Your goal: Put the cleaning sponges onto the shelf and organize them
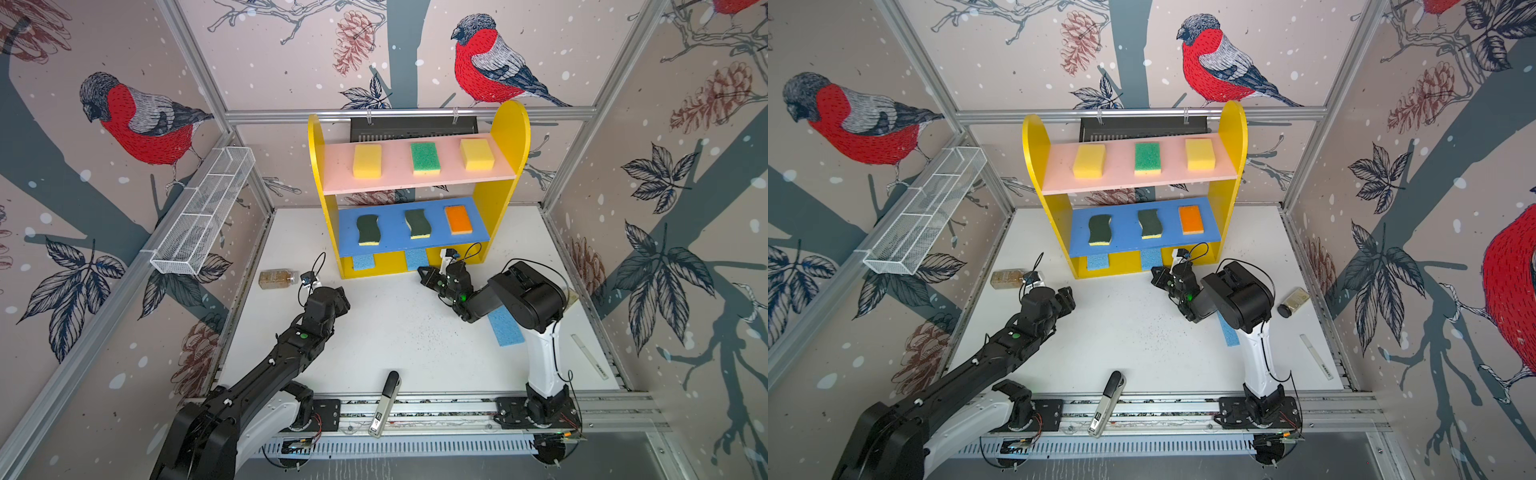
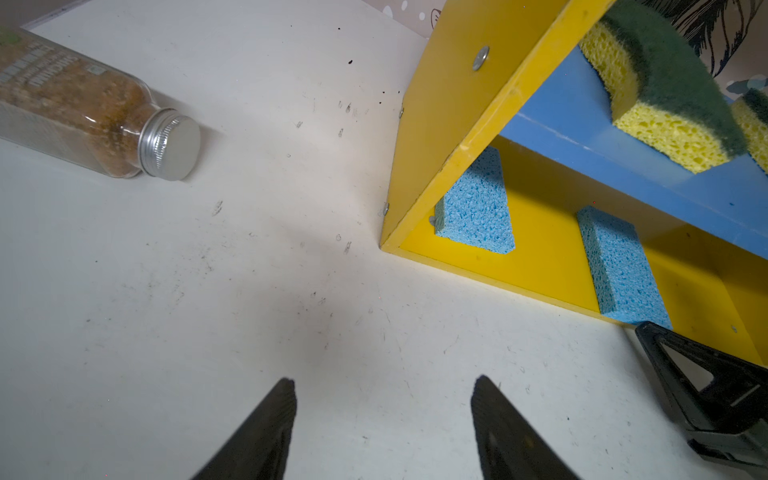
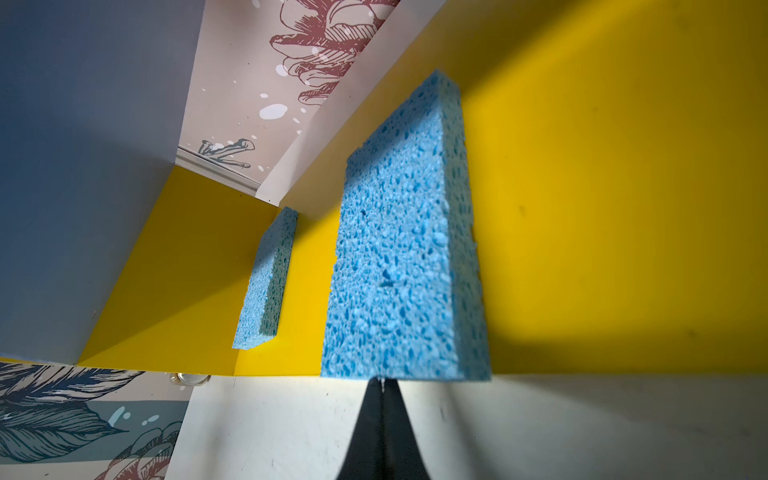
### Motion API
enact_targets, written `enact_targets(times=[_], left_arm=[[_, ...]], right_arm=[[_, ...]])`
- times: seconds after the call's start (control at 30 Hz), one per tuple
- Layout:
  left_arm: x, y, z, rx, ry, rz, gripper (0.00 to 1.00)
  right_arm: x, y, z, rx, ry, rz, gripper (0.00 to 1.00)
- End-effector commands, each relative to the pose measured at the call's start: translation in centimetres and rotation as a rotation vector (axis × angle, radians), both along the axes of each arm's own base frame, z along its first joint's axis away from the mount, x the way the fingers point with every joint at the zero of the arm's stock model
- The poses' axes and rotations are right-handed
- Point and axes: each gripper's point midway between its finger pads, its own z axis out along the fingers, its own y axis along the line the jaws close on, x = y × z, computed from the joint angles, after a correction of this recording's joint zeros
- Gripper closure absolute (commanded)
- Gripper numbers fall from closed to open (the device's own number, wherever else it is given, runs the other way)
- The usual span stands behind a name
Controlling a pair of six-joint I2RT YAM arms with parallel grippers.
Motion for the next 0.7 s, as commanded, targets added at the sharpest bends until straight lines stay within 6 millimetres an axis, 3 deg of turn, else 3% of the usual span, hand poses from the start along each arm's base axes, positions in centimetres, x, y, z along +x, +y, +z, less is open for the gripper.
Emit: enact_targets(times=[0.0,0.67], left_arm=[[0.52,-0.36,0.61,-0.032,-0.031,0.000,0.32],[0.70,-1.09,-0.16,-0.073,-0.016,-0.011,0.32]], right_arm=[[-0.43,-0.58,-2.35,-0.049,0.077,-0.010,0.97],[0.25,-0.06,-2.67,-0.033,0.088,-0.011,0.97]])
